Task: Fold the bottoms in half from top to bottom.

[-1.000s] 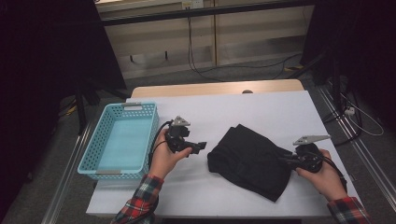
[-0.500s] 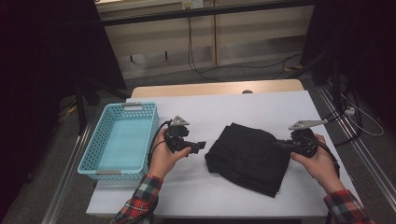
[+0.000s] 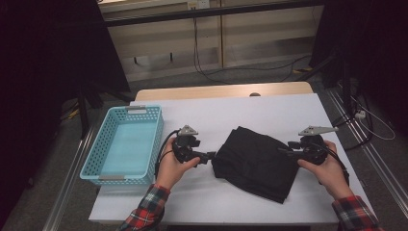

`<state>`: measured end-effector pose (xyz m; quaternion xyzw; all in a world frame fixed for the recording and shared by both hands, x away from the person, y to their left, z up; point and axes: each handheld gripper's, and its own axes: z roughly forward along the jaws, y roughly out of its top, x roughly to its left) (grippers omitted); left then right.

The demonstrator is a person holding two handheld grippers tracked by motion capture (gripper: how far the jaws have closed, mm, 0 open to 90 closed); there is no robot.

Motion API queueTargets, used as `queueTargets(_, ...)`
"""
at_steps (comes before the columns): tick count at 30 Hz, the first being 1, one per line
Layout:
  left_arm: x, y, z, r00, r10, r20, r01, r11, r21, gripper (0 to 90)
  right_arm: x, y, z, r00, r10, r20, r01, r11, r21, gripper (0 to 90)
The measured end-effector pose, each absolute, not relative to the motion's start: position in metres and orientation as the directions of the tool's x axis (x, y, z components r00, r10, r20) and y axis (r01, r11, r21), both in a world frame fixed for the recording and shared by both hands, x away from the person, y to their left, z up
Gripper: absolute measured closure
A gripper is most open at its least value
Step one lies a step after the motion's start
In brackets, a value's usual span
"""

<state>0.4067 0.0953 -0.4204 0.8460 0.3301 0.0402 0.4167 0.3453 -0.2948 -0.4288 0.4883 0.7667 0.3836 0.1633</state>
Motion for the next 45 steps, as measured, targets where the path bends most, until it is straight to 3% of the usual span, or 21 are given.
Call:
queueTargets(8,0.4,0.084,-0.425,0.807,0.548,-0.22,0.514,-0.469,0.718,34.3,0.363,-0.274,-0.428,-0.488,0.866,0.111,0.605,0.244,0.758,45.2)
queueTargets(19,0.398,0.084,-0.439,0.808,0.54,-0.235,0.535,-0.504,0.678,43.6,0.406,-0.229,-0.426,-0.562,0.818,0.126,0.575,0.277,0.769,53.6)
queueTargets(30,0.39,0.075,-0.446,0.836,0.512,-0.198,0.502,-0.565,0.655,70.4,0.448,-0.186,-0.448,-0.599,0.79,0.128,0.582,0.32,0.748,56.9)
queueTargets(33,0.389,0.076,-0.447,0.843,0.499,-0.2,0.492,-0.567,0.661,75.1,0.45,-0.179,-0.456,-0.609,0.785,0.111,0.59,0.355,0.725,60.8)
queueTargets(36,0.389,0.075,-0.447,0.845,0.492,-0.208,0.493,-0.567,0.66,78.6,0.45,-0.181,-0.456,-0.603,0.788,0.122,0.597,0.344,0.725,84.8)
queueTargets(37,0.388,0.075,-0.447,0.844,0.494,-0.211,0.495,-0.563,0.661,79.7,0.451,-0.182,-0.457,-0.608,0.782,0.137,0.601,0.341,0.722,87.9)
queueTargets(41,0.387,0.074,-0.446,0.848,0.49,-0.204,0.488,-0.568,0.663,84.1,0.452,-0.187,-0.453,-0.616,0.774,0.149,0.603,0.341,0.721,90.0)
queueTargets(45,0.387,0.072,-0.446,0.851,0.484,-0.203,0.483,-0.572,0.663,86.1,0.455,-0.201,-0.446,-0.545,0.826,0.142,0.594,0.261,0.761,90.0)
